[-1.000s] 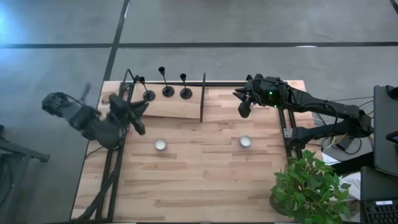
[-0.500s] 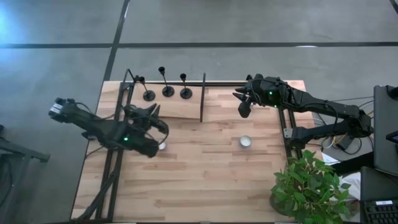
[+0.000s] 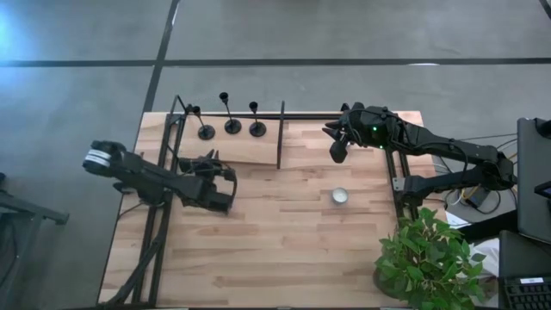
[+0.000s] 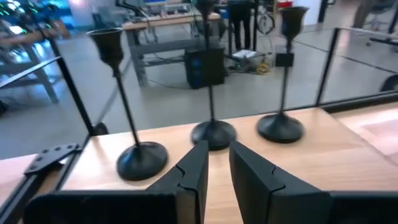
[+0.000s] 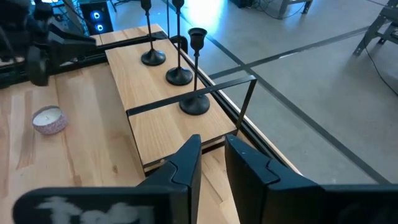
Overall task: Pick & Place candle stick holders
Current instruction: Align the black candle holder with the black candle holders on the shelf
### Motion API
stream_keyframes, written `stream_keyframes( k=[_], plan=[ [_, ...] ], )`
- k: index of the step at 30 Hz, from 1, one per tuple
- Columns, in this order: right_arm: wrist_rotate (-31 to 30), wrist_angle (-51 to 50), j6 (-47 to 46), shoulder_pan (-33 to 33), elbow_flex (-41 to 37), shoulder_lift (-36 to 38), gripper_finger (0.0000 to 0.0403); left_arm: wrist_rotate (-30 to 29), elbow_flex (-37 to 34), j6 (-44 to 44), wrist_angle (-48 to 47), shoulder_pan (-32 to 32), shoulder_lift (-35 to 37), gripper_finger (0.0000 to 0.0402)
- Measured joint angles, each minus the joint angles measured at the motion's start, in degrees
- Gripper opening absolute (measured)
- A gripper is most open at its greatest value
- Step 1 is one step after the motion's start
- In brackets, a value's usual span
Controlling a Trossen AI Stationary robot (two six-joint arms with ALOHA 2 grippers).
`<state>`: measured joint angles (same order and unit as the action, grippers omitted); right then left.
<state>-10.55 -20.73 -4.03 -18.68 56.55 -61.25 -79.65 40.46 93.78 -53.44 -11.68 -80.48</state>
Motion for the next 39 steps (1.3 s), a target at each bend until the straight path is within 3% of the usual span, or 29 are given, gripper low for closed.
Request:
stream_keyframes(
  k=[6, 18, 26, 39],
  plan=[
    [0.0, 0.0, 0.0, 0.0, 0.0, 0.0, 0.0067, -4.7, -4.8, 0.0, 5.8, 1.6, -2.7, 0.0071],
    [0.0, 0.0, 0.0, 0.0, 0.0, 0.0, 0.0087, -4.3, -9.4, 3.8, 6.5, 9.4, -2.6, 0.008],
    [0.0, 0.0, 0.0, 0.0, 0.0, 0.0, 0.009, -5.5, -9.8, 2.0, 6.9, 11.9, -2.6, 0.0081],
    [0.0, 0.0, 0.0, 0.0, 0.0, 0.0, 0.0066, 2.1, -14.8, 0.4, 15.4, 13.3, -2.6, 0.0091]
  ],
)
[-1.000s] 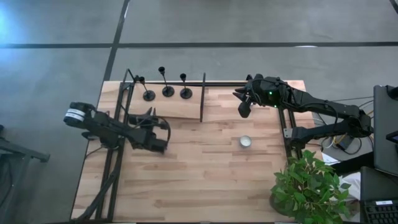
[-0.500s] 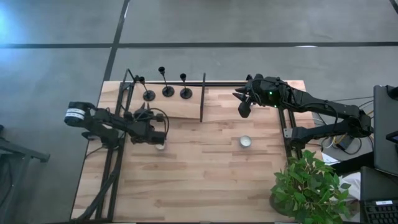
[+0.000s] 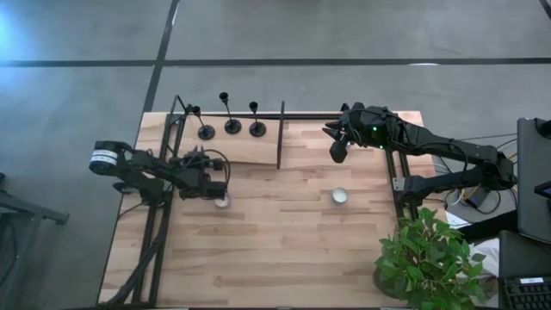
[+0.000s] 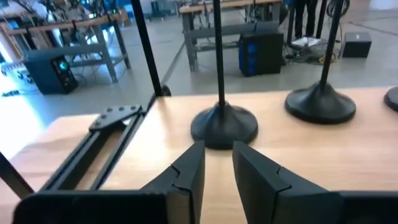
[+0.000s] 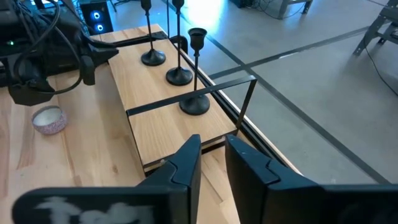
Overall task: Pick & Place candle stick holders
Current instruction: Align the black candle holder with the black candle holders on the shelf
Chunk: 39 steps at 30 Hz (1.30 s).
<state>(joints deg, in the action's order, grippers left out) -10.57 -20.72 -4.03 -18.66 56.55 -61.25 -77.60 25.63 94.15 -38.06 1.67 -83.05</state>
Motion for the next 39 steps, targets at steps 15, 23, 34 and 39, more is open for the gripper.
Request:
stream_keyframes(
  k=[15, 23, 34, 39],
  plan=[
    [0.0, 0.0, 0.0, 0.0, 0.0, 0.0, 0.0081, 6.6, -0.6, -25.1, 16.6, 4.1, 1.8, 0.0156],
    [0.0, 0.0, 0.0, 0.0, 0.0, 0.0, 0.009, 7.3, -0.6, -31.0, 22.9, 8.8, 6.0, 0.0151],
    [0.0, 0.0, 0.0, 0.0, 0.0, 0.0, 0.0076, 12.3, -0.6, -44.6, 31.6, 16.3, 9.3, 0.0133],
    [0.0, 0.0, 0.0, 0.0, 0.0, 0.0, 0.0068, 10.1, -1.8, -41.4, 31.6, 16.6, 11.8, 0.0133]
  ],
)
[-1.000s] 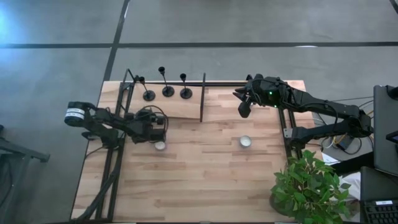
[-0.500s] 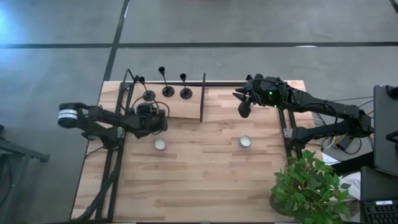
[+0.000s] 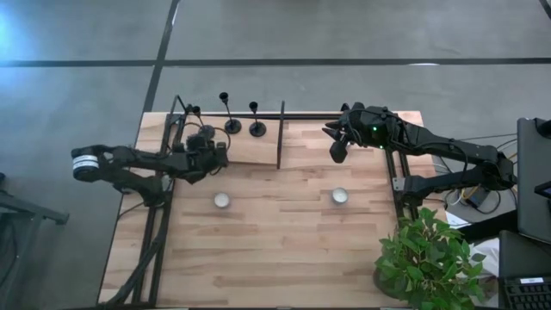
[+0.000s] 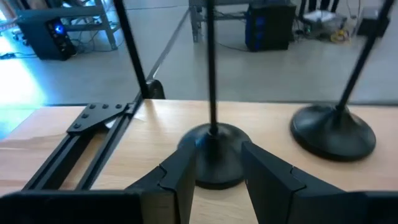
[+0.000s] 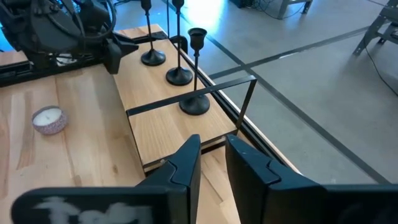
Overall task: Pick & Place candle stick holders
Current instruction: Align the black candle holder with the black candle holders on the shelf
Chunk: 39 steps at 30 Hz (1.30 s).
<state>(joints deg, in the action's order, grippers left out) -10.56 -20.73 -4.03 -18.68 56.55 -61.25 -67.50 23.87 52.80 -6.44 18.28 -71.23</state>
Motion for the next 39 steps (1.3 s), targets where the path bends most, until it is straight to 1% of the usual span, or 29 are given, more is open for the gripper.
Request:
stream_keyframes(
  k=[3, 6, 9, 11, 15, 19, 22, 25, 27, 29, 39],
  plan=[
    [0.0, 0.0, 0.0, 0.0, 0.0, 0.0, 0.0064, -0.5, -0.8, -0.1, 0.0, -0.1, 1.9, 0.0133],
    [0.0, 0.0, 0.0, 0.0, 0.0, 0.0, 0.0063, -0.9, -1.5, -2.3, 0.1, -0.9, 3.6, 0.0133],
    [0.0, 0.0, 0.0, 0.0, 0.0, 0.0, 0.0067, -4.3, -2.9, -4.2, 1.1, -2.1, 5.1, 0.0133],
    [0.0, 0.0, 0.0, 0.0, 0.0, 0.0, 0.0071, -6.0, -4.5, -4.8, 3.4, -2.6, 5.9, 0.0133],
    [0.0, 0.0, 0.0, 0.0, 0.0, 0.0, 0.0078, -6.0, -6.9, -5.4, 8.3, -2.7, 6.9, 0.0133],
    [0.0, 0.0, 0.0, 0.0, 0.0, 0.0, 0.0084, -5.8, -8.4, -11.6, 16.0, -2.6, 7.5, 0.0133],
    [0.0, 0.0, 0.0, 0.0, 0.0, 0.0, 0.0088, -4.2, -9.3, -18.3, 23.0, -2.1, 7.8, 0.0133],
    [0.0, 0.0, 0.0, 0.0, 0.0, 0.0, 0.009, 0.3, -9.3, -24.6, 28.3, -0.7, 8.0, 0.0133],
    [0.0, 0.0, 0.0, 0.0, 0.0, 0.0, 0.0091, 3.9, -9.3, -27.0, 29.8, 0.7, 7.9, 0.0133],
    [0.0, 0.0, 0.0, 0.0, 0.0, 0.0, 0.009, 5.9, -9.3, -27.7, 30.8, 2.1, 8.1, 0.0133],
    [0.0, 0.0, 0.0, 0.0, 0.0, 0.0, 0.0071, 6.6, -9.3, -30.2, 32.4, 4.8, 8.7, 0.0133]
  ],
)
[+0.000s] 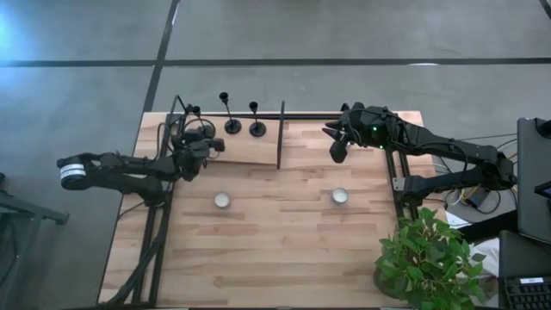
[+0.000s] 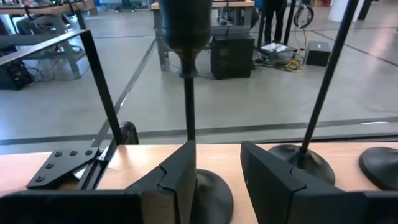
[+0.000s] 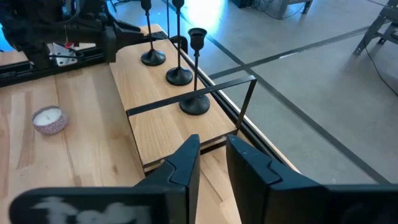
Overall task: Pick & Place candle stick holders
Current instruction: Align the black candle holder with the black candle holders on the shelf
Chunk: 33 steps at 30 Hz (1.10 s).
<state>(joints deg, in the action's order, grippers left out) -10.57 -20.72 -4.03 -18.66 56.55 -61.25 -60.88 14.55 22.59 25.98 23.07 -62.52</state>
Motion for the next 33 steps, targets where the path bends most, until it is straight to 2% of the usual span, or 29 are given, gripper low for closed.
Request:
stream_keyframes(
  k=[10, 25, 33],
  plan=[
    [0.0, 0.0, 0.0, 0.0, 0.0, 0.0, 0.0065, 0.6, 0.0, -0.4, 0.0, 2.8, 0.0, 0.0133],
    [0.0, 0.0, 0.0, 0.0, 0.0, 0.0, 0.0089, 6.6, 0.0, -1.7, 1.9, 7.9, 0.0, 0.0133],
    [0.0, 0.0, 0.0, 0.0, 0.0, 0.0, 0.0086, 10.0, 0.0, -3.7, 3.5, 10.3, 0.0, 0.0133]
  ],
)
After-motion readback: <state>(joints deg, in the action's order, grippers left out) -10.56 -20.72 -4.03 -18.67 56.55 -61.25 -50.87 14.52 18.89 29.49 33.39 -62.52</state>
